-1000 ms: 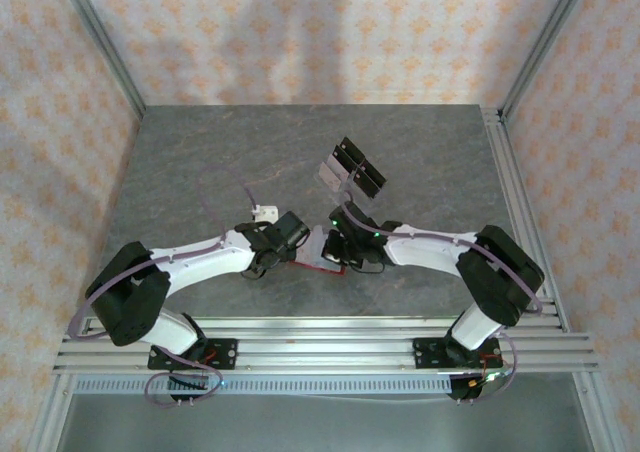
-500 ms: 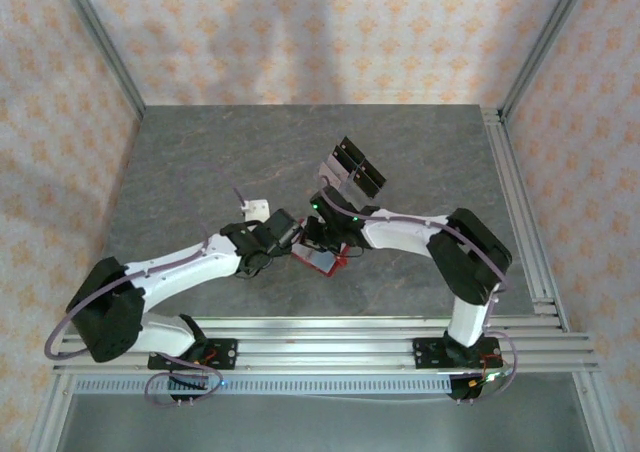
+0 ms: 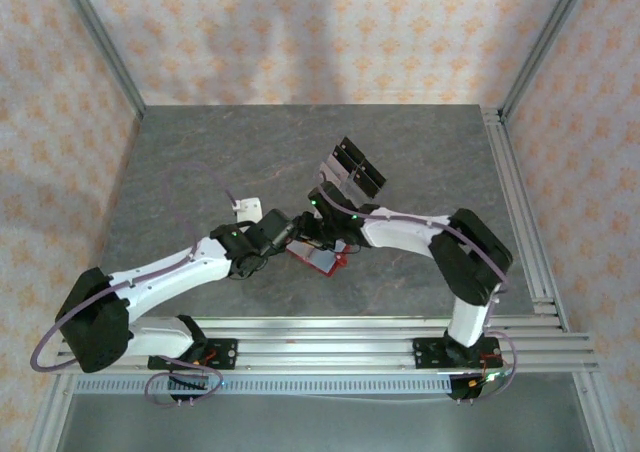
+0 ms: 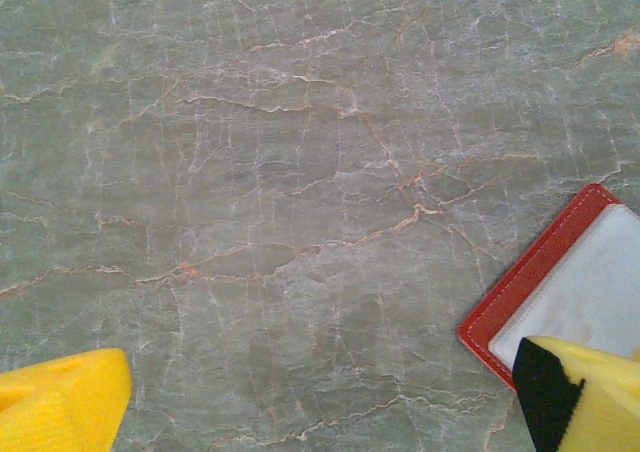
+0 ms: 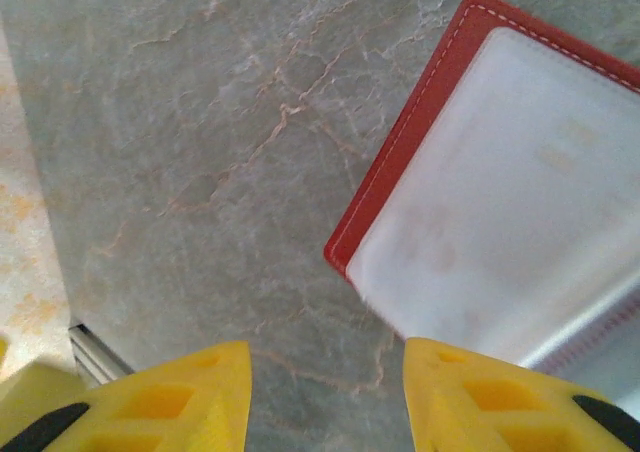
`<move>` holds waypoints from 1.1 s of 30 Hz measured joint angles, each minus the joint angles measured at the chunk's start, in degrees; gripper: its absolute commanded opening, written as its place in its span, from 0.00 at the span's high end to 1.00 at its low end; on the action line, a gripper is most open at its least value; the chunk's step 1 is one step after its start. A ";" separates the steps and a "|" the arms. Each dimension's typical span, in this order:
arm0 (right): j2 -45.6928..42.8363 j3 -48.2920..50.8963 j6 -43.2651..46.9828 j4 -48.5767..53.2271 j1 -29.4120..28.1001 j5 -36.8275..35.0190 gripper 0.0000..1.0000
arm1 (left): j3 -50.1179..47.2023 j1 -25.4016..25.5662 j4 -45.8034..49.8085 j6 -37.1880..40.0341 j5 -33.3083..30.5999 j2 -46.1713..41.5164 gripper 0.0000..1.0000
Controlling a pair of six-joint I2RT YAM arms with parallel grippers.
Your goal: Put the credit cards into the card holder
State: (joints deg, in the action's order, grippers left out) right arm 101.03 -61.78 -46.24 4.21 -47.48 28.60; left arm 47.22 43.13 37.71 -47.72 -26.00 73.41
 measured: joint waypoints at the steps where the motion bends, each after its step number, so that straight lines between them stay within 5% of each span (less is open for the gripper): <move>1: -1.20 0.70 0.00 0.02 0.00 -0.26 0.56 | 0.02 0.00 0.02 0.00 0.00 0.50 0.00; 24: 1.36 2.32 14.36 13.29 0.13 -2.97 0.64 | 6.34 0.00 2.62 0.87 -0.22 5.51 0.00; 33: -1.36 1.64 25.97 24.37 7.56 -6.12 0.63 | 6.34 0.00 2.64 1.09 -0.17 5.51 0.00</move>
State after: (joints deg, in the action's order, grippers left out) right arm 99.68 -60.14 -20.27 28.58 -39.92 22.48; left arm 53.56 43.13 40.36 -46.63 -26.17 78.91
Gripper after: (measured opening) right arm 0.366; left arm 0.997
